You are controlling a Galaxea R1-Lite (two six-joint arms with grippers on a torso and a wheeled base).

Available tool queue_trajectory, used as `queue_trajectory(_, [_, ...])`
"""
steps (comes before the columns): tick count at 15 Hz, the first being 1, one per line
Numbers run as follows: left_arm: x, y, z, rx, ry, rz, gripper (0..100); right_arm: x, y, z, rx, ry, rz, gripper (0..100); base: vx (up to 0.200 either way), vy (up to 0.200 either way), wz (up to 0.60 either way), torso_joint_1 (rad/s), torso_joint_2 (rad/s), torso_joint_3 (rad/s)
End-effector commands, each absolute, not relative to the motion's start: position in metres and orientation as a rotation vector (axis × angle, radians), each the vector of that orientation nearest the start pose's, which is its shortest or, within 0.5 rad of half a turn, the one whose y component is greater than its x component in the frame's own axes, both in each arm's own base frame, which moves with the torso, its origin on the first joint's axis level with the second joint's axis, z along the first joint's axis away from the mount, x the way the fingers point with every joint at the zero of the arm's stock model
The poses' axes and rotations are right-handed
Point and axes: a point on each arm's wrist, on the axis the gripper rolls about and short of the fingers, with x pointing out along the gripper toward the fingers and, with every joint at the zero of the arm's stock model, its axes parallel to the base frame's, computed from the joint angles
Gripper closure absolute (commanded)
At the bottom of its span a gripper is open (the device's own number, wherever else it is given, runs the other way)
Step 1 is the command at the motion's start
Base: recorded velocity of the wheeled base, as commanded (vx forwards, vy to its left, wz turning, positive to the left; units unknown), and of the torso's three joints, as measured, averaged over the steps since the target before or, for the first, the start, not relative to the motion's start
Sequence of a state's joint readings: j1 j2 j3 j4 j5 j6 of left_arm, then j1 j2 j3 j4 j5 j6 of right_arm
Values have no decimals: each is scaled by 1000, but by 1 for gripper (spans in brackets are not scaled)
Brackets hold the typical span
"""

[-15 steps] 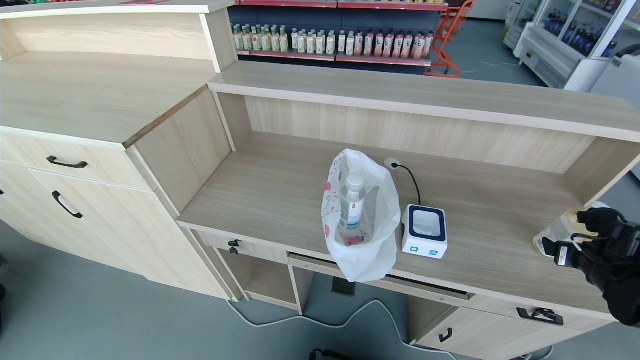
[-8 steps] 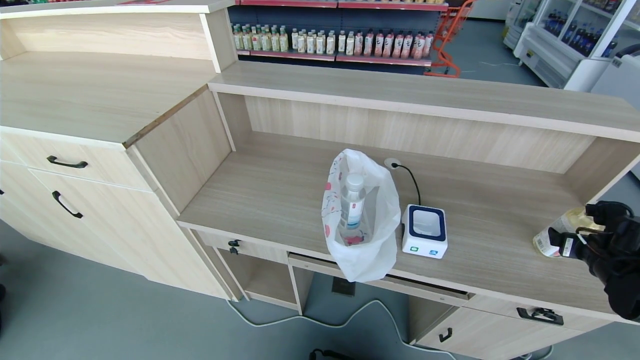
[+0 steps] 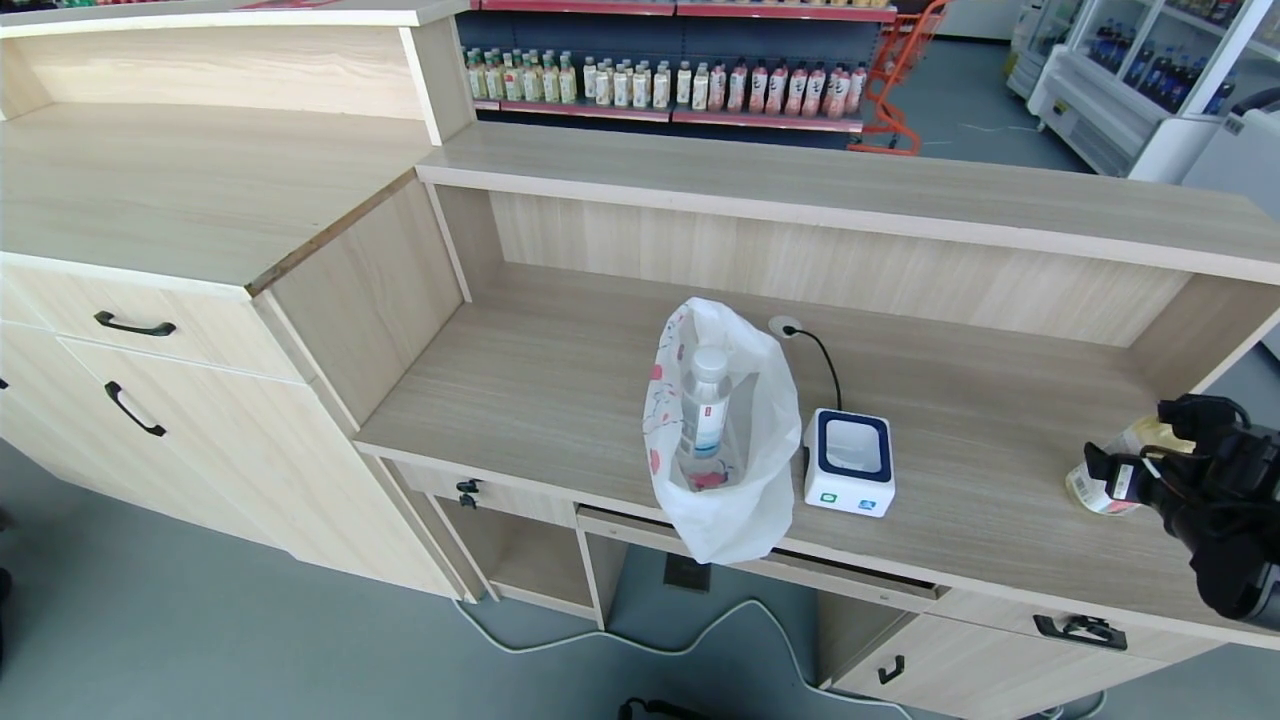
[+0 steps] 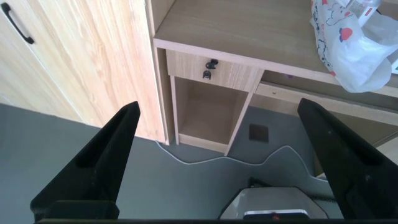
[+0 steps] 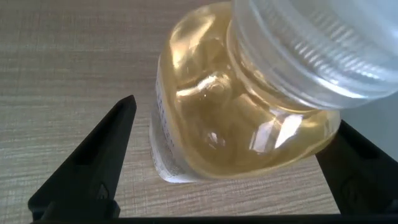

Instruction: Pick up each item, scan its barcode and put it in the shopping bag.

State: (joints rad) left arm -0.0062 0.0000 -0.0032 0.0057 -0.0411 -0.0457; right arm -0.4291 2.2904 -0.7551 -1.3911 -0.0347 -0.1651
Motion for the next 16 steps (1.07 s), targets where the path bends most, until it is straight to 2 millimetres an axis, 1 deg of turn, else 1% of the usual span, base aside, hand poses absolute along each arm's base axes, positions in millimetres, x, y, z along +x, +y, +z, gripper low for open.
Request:
queue_trajectory(1, [-23,-1,76,-46,4,-47,0,354,-162,31,-135,181,-428,0,0,0,0,0,0,0])
queue_trajectory(2, [-23,-1,76,-46,4,-47,0,355,-163,31,-136,175,-422,0,0,0,0,0,0,0])
queue_trajectory(6, [-23,-1,76,-46,4,-47,0,359,-164,24,-135,177,-377,0,0,0,0,0,0,0])
queue_trajectory(9, [-23,-1,76,-46,4,-47,0,365,-166,25,-142,148,-358,0,0,0,0,0,0,0])
queue_trajectory(10, [-23,-1,76,-46,4,-47,0,367,-167,26,-144,141,-359,100,0,0,0,0,0,0])
queue_trajectory(16, [-23,-1,76,-46,4,-47,0,371,-174,27,-184,129,-368,100,0,0,0,0,0,0])
